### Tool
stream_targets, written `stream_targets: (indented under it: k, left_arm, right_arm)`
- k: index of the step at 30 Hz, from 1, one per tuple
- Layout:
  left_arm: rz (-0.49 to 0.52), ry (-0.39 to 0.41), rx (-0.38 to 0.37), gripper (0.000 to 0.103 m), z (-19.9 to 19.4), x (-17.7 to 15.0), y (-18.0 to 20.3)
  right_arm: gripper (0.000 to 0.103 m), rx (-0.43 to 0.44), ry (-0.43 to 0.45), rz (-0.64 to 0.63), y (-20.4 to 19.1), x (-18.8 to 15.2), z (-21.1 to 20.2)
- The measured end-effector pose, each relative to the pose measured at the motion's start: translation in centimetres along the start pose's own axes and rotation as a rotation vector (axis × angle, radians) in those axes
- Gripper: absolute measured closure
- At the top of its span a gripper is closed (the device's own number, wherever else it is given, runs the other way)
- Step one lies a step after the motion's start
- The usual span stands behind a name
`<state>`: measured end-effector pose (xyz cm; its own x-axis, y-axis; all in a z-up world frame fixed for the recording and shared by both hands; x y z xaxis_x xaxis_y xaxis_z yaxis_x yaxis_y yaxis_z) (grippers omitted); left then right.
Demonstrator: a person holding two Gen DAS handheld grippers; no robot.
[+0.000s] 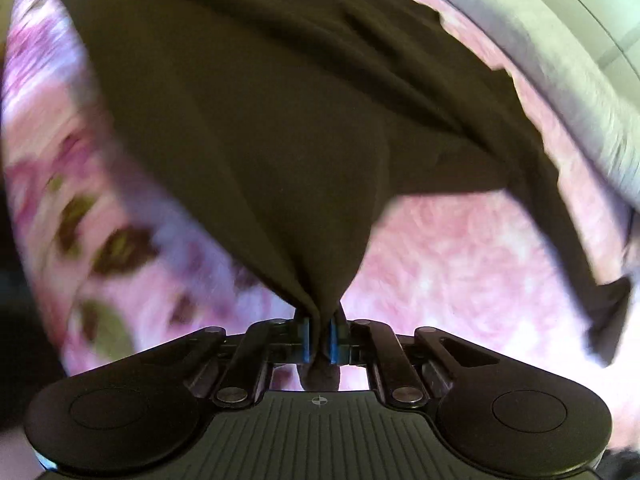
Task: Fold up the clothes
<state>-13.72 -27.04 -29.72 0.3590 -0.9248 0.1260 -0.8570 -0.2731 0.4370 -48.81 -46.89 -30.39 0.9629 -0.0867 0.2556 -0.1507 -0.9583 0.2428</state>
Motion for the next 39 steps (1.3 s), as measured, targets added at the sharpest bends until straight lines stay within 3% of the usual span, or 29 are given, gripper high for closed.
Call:
stream_targets:
  k: [3, 7, 9, 11, 13, 14, 16, 18, 21, 24, 30, 32, 35, 39]
  left_arm:
    - [0.029, -0.046, 0.006, 0.102, 1.8, -3.6, -0.1]
    - [-0.019, -0.115, 0.034, 0.102, 5.4, -7.3, -2.0]
    - [0.012, -0.164, 0.077, 0.102, 5.7, -8.7, -3.0]
    - [0.033, -0.178, 0.097, 0.099, 4.6, -9.2, -4.0]
    - [0.013, -0.153, 0.117, 0.098, 2.9, -8.8, -5.5]
    - [0.001, -0.136, 0.132, 0.098, 2.1, -8.3, -6.4]
    - [-0.015, -0.096, 0.174, 0.096, 0.5, -6.6, -7.9]
    - [-0.026, -0.054, 0.220, 0.085, -1.1, -4.8, -9.4]
    - [-0.004, 0.030, 0.309, 0.080, -3.4, -1.1, -11.3]
    - [0.044, 0.107, 0.398, 0.070, -5.5, 3.1, -13.2]
    - [0.145, 0.187, 0.497, 0.057, -7.8, 11.9, -18.7]
    - [0.232, 0.211, 0.530, 0.055, -7.7, 14.9, -21.1]
    - [0.486, 0.224, 0.608, 0.055, -5.8, 19.2, -24.1]
    - [0.793, 0.207, 0.691, 0.056, -0.9, 23.5, -28.2]
  right_arm:
    - [0.096, 0.009, -0.072, -0.062, -3.0, -1.8, -2.4]
    - [0.092, 0.037, -0.226, -0.054, -7.4, -5.1, -0.9]
    - [0.080, 0.041, -0.297, -0.064, -8.8, -6.1, 0.2]
    - [0.078, 0.052, -0.339, -0.039, -9.2, -6.6, 0.1]
    - [0.069, 0.041, -0.330, 0.020, -8.4, -6.0, -0.8]
    - [0.059, 0.026, -0.315, 0.056, -7.5, -5.4, -1.3]
    - [0.048, 0.003, -0.266, 0.117, -5.4, -3.5, -2.0]
    - [0.045, -0.011, -0.214, 0.165, -3.6, -1.7, -2.6]
    - [0.042, -0.002, -0.138, 0.187, -1.7, 2.0, -1.7]
    - [0.042, 0.021, -0.057, 0.170, -0.1, 7.1, 0.0]
    - [0.042, 0.025, 0.075, 0.167, 1.0, 19.4, 1.4]
    - [0.042, 0.028, 0.112, 0.181, 0.9, 23.6, 1.6]
    - [0.041, 0.013, 0.147, 0.204, -0.8, 29.4, 2.3]
    - [0.041, -0.015, 0.135, 0.267, -5.1, 32.6, 6.1]
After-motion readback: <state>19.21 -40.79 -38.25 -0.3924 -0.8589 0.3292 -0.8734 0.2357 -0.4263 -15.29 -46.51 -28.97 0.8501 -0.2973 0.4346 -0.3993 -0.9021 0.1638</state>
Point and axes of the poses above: each gripper's, at about its wrist camera, not at the fingertips, and z roughly the way its jaws point, y to its right, x to its top, the point moved 10 cm from there along z, roughly the way its jaws point, and after that the axes turned 1 degree about y, right-handed, at the moved point
